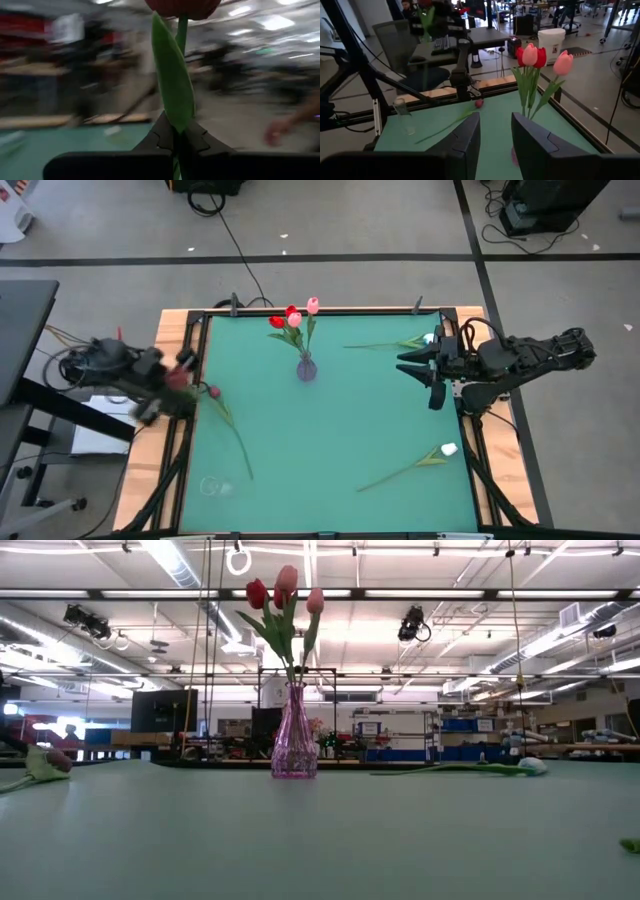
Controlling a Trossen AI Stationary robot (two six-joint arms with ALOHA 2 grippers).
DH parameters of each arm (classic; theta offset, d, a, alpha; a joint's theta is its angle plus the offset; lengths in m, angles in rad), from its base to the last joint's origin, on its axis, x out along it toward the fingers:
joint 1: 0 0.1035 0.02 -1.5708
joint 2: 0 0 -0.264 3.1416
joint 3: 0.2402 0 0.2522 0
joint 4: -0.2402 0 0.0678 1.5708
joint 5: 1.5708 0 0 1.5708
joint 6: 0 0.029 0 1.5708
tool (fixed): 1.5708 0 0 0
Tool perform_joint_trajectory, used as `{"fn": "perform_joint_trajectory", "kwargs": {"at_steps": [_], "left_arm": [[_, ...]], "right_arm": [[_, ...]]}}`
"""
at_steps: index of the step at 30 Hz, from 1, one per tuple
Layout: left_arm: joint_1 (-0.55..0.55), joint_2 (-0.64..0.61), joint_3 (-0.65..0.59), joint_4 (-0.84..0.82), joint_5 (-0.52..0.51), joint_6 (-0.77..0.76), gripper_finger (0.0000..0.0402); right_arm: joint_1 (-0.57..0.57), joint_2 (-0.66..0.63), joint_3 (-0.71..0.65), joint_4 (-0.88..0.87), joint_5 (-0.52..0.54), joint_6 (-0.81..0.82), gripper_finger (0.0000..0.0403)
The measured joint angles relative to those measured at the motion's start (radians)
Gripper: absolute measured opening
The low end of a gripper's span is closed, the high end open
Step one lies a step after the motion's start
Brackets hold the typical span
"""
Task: Sort flowers into vase by color
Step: Put the right dark red flower into the transparent vase
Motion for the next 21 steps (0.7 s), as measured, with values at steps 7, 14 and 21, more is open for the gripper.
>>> {"fn": "perform_joint_trajectory", "kwargs": {"at_steps": [7, 14, 21], "left_arm": [[-0.041, -0.020, -0.001, 0.011, 0.327, -0.092, 0.0004], [-0.107, 0.150, -0.023, 0.183, 0.401, -0.042, 0.0004], [-0.225, 0.278, -0.025, 0.218, 0.394, 0.071, 0.0004]], "right_arm": [[0.000, 0.000, 0.000, 0.000, 0.000, 0.000, 0.0119], [0.000, 0.000, 0.000, 0.000, 0.000, 0.000, 0.0119], [0.000, 0.000, 0.000, 0.001, 0.000, 0.000, 0.0119]]}}
